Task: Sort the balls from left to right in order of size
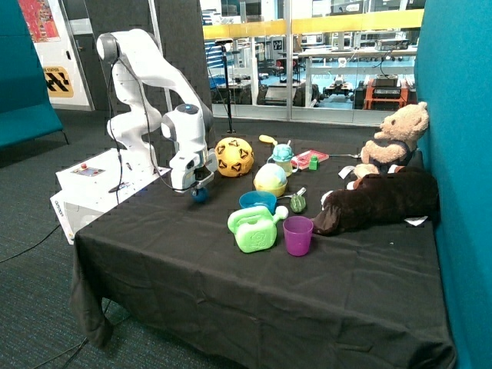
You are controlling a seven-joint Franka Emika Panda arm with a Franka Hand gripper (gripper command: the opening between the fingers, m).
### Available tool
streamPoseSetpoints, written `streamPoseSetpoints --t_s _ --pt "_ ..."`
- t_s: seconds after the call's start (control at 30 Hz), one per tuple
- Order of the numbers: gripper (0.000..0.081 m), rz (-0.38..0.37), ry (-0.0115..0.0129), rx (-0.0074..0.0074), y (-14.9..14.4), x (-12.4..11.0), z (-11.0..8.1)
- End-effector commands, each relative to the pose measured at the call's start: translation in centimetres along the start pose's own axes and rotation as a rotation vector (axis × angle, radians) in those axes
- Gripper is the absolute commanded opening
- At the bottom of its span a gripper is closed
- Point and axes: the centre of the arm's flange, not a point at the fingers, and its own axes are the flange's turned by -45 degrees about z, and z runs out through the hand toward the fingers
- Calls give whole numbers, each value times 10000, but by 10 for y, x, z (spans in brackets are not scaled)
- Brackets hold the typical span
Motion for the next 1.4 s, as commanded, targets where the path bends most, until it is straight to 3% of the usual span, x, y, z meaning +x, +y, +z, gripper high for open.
streamPoseSetpoints --t_s 0.0,0.53,1.37 --pt "658 2 13 -9 2 -2 -1" --pt "676 -94 13 -9 2 -4 -7" --pt "662 -982 13 -9 -31 16 -55"
